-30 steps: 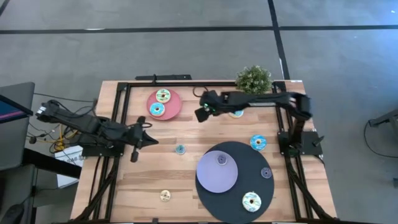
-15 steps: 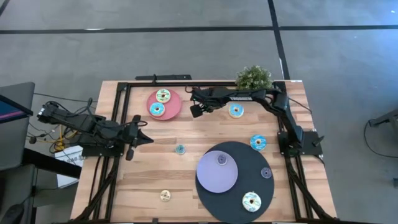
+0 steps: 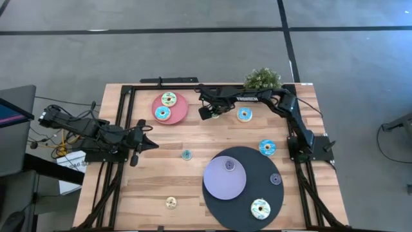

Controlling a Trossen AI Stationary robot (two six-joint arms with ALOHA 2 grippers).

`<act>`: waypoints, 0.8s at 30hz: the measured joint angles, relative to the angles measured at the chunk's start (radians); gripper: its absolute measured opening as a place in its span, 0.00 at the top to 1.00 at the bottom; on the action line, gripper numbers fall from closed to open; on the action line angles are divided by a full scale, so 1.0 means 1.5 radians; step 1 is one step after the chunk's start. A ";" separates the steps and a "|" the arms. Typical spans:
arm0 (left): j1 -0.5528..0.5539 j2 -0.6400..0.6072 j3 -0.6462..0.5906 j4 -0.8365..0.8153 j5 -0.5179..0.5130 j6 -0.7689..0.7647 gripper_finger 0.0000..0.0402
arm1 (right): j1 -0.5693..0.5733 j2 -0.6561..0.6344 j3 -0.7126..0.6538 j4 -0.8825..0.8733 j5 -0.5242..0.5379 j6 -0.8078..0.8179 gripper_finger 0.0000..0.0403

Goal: Pick & Place donuts
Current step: Put the small green donut on the purple plate

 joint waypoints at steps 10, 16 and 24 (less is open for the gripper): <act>0.000 0.000 0.000 0.000 -0.001 -0.014 1.00 | 0.012 0.009 0.001 0.015 0.046 0.011 0.25; 0.000 0.000 0.000 0.000 -0.002 -0.016 1.00 | 0.006 0.009 0.001 0.002 0.032 0.001 0.29; 0.000 0.000 0.000 0.000 -0.003 -0.017 1.00 | 0.005 0.009 0.001 -0.006 0.032 -0.012 0.39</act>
